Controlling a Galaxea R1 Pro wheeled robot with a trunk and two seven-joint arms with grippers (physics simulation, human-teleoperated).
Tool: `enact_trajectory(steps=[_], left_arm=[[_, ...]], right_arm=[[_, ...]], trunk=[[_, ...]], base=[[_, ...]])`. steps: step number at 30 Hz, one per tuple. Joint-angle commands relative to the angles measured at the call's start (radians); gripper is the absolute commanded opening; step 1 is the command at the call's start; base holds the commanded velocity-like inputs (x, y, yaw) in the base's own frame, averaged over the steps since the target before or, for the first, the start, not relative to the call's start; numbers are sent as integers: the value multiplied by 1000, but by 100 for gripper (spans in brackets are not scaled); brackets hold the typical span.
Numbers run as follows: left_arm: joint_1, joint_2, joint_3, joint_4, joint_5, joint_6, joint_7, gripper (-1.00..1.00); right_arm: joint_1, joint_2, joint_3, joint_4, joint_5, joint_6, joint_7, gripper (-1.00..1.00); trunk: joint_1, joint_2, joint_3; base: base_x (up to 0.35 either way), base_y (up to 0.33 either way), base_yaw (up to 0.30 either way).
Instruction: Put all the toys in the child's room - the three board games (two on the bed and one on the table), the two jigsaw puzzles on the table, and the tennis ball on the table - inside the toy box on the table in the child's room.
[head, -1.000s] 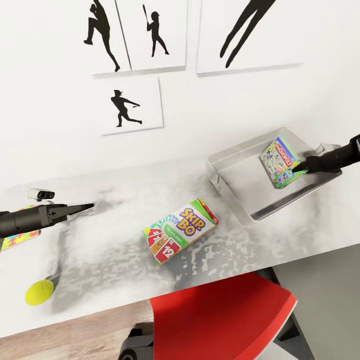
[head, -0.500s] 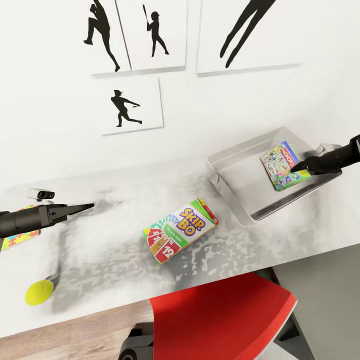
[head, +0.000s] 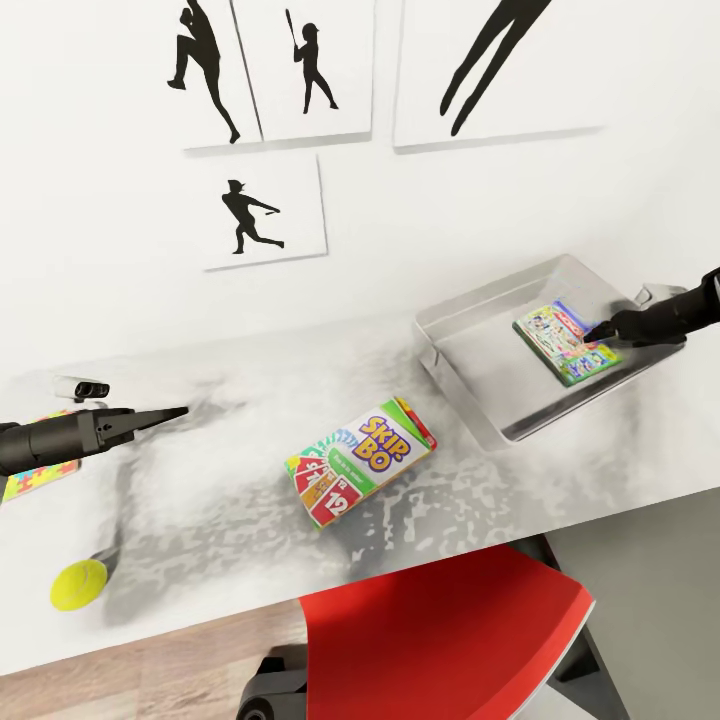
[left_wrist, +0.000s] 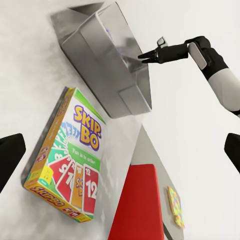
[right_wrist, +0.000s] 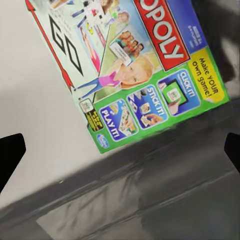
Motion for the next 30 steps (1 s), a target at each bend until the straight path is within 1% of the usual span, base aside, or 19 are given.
enact_trajectory(steps=[1,10,30], left_arm=[[-1,0,0,0,-1,11,-4,100],[-1,0,0,0,-1,11,-4,100],[-1,0,0,0,-1,11,-4,100]], right_arm=[[-1,-1,3,-1,7,2,8,100],[-1,-1,2,-2,7,2,8,100],[-1,-2,1,-6,5,2,9,100]], trunk=[[1,-2,-1],[1,-2,0],[1,-2,25]], base=[[0,0,0],[0,0,0],[0,0,0]])
